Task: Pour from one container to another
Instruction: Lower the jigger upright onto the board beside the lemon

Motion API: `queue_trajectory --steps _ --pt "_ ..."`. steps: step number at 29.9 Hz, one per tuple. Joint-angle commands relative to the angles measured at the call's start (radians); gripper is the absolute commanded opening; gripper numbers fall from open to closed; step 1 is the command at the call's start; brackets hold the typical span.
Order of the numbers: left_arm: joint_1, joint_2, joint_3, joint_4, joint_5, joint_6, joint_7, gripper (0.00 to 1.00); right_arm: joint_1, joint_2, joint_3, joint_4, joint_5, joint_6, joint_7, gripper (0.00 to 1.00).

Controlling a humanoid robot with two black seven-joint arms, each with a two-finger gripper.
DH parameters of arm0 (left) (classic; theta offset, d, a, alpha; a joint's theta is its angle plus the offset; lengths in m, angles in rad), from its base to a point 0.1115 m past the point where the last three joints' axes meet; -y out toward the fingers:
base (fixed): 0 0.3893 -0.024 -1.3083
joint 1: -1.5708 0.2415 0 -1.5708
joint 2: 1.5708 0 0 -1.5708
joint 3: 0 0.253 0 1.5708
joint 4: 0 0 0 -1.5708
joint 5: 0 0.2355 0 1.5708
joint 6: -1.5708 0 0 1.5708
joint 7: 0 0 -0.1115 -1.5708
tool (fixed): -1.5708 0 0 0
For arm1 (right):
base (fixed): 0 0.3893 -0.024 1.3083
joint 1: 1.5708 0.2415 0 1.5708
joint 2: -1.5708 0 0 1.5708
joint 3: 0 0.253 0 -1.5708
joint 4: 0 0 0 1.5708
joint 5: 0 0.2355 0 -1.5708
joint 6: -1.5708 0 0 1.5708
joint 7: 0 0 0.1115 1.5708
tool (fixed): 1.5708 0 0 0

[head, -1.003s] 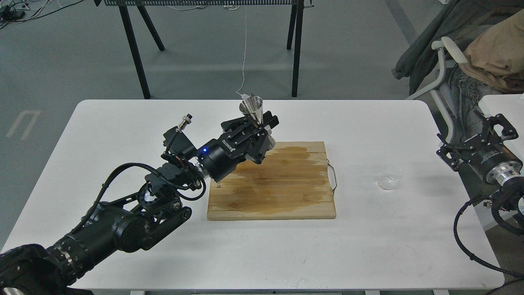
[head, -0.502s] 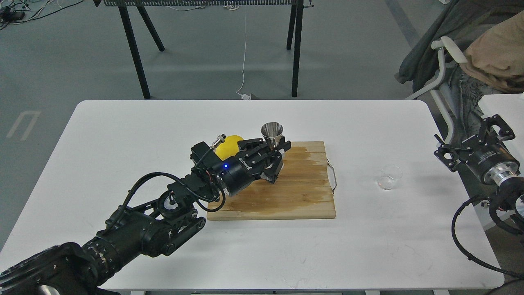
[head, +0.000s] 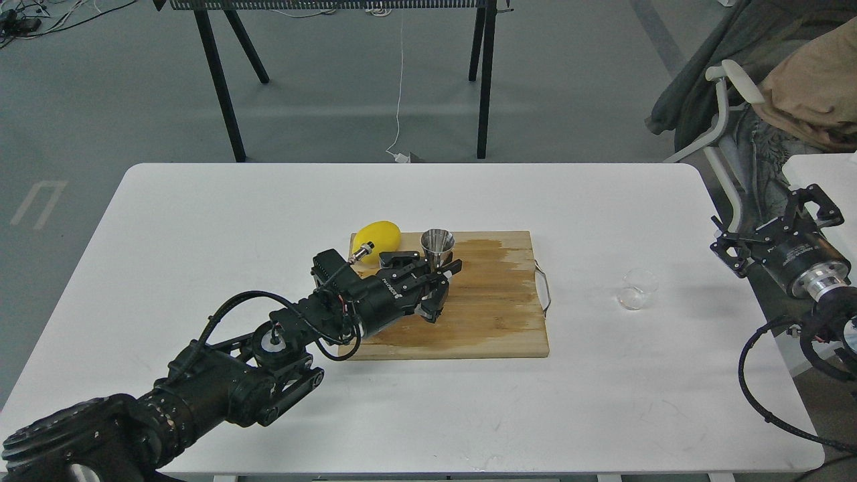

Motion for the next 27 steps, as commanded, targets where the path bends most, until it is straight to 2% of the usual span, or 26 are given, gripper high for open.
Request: queue_trajectory --steps 1,4,8,23,27 --pt "0.001 0.000 0.000 0.001 0.000 0.000 0.000 0.12 -0.001 0.002 0.000 0.000 0.000 0.000 0.000 0.99" --pt "0.001 0.000 0.002 -0.005 0.000 0.000 0.000 0.21 -0.001 0.002 0.000 0.001 0.001 0.000 0.002 0.99" --pt "0.001 0.000 0.002 0.001 0.000 0.000 0.000 0.28 0.001 0.002 0.000 0.003 0.001 0.000 0.002 0.99" --pt "0.010 0.000 0.006 0.006 0.000 0.000 0.000 0.32 -0.001 0.000 0.000 0.015 0.001 0.000 0.002 0.99" --pt "0.010 0.000 0.083 0.006 0.000 0.000 0.000 0.34 -0.001 0.000 0.000 0.015 0.003 0.000 0.002 0.99"
